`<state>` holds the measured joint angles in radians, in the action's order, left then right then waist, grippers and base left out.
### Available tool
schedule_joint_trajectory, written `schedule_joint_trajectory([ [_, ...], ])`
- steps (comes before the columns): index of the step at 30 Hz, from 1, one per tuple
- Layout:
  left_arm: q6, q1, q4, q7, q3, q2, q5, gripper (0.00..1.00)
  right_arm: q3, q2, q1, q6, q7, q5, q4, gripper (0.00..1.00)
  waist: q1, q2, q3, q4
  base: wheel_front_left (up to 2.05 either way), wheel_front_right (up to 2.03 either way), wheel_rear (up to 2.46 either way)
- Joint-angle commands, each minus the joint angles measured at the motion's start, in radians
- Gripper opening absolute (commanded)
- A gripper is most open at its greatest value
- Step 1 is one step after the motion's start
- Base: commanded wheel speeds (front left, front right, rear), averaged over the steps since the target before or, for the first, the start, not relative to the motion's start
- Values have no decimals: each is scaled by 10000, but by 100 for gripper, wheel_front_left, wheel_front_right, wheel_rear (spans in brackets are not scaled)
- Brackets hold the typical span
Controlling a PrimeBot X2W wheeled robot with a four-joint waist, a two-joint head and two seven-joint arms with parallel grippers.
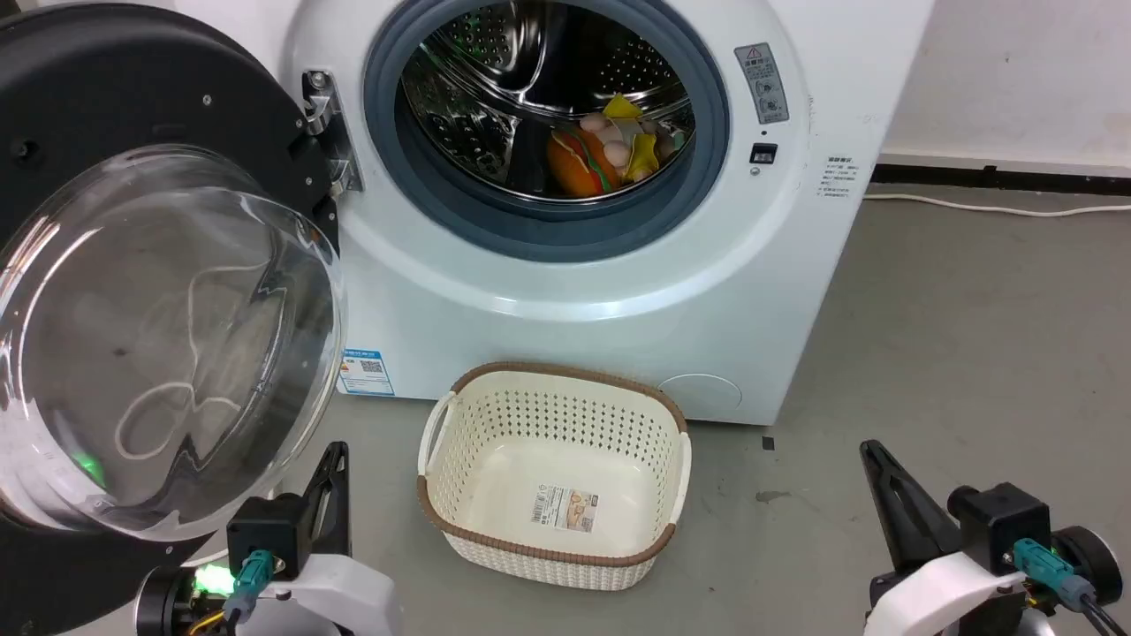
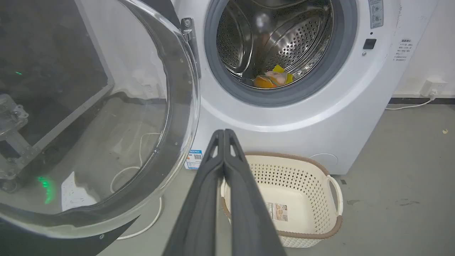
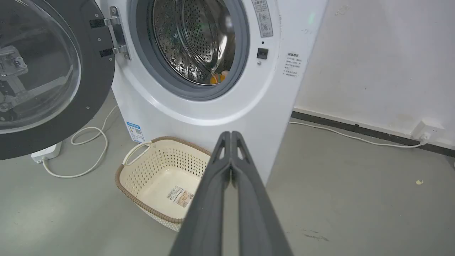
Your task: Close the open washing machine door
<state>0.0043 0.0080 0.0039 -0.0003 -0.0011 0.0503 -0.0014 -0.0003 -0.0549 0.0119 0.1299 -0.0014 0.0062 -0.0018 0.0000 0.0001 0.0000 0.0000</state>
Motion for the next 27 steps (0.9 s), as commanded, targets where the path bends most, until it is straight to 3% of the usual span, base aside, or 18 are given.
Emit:
schedule_joint_trajectory([
  [1,-43,-80,-39,3,11,-1,14,0,3,47,-119,8,14,-62,18,0,0,-1,0,0,0,0,0],
  [27,-43,-80,-39,3,11,-1,14,0,3,47,-119,8,14,-62,18,0,0,-1,0,0,0,0,0],
])
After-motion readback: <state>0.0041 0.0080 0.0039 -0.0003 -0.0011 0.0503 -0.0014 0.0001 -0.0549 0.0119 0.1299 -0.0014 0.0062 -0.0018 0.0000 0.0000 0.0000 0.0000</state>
